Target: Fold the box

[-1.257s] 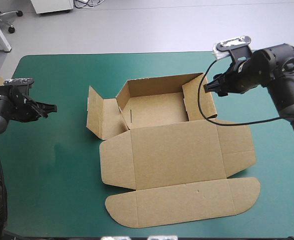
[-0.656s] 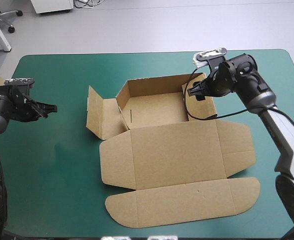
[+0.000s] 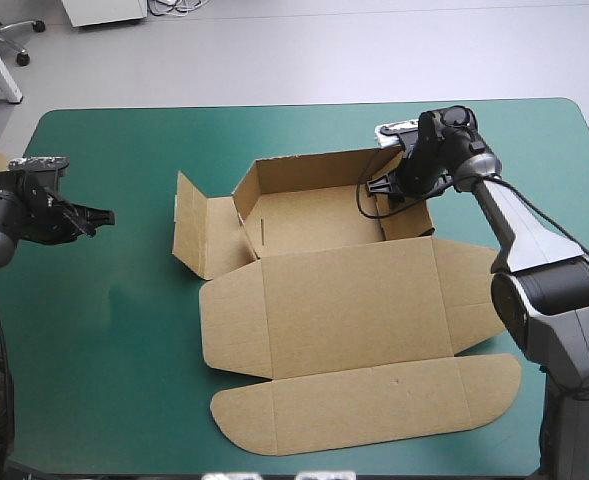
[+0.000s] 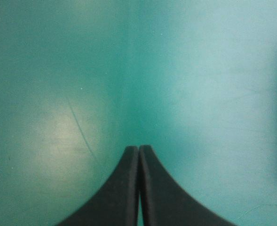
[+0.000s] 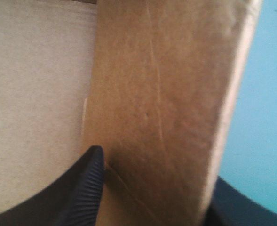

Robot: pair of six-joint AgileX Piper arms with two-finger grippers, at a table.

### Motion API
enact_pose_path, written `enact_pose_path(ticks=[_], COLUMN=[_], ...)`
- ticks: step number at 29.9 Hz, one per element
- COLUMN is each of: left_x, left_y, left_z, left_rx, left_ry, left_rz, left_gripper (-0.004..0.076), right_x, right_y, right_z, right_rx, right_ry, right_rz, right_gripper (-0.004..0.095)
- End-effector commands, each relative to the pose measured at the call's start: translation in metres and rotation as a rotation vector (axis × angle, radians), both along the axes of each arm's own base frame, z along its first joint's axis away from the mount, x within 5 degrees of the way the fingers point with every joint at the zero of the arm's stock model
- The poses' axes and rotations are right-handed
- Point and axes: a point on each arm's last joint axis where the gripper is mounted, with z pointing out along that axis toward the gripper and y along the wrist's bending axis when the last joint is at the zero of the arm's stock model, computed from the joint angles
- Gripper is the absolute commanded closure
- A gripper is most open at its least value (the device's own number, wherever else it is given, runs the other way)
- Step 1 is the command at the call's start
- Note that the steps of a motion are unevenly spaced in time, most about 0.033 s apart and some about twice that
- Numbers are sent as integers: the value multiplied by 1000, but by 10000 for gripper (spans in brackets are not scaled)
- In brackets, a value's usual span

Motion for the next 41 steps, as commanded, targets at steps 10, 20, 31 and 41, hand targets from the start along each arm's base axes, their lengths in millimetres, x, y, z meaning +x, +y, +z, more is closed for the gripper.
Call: enact_pose_path(ticks=[10, 20, 31, 41], left_x=[-1, 2, 16, 33], left_y=[-2, -2, -13, -40], left_z=[25, 27, 17, 5], left_rx=[14, 26, -113, -381], left_ry=[-116, -153, -194, -252], left_rz=[-3, -26, -83, -273], left_gripper=[738, 738, 738, 738], right_x=[-5, -12, -56, -90], right_y=[-10, -42, -82, -89], right_z=[37, 94, 175, 209], right_rx=[-36, 50, 295, 386], right_ry=[-102, -291, -448, -501], right_rz=[-42, -137, -133, -91], right_gripper=[932, 940, 940, 940])
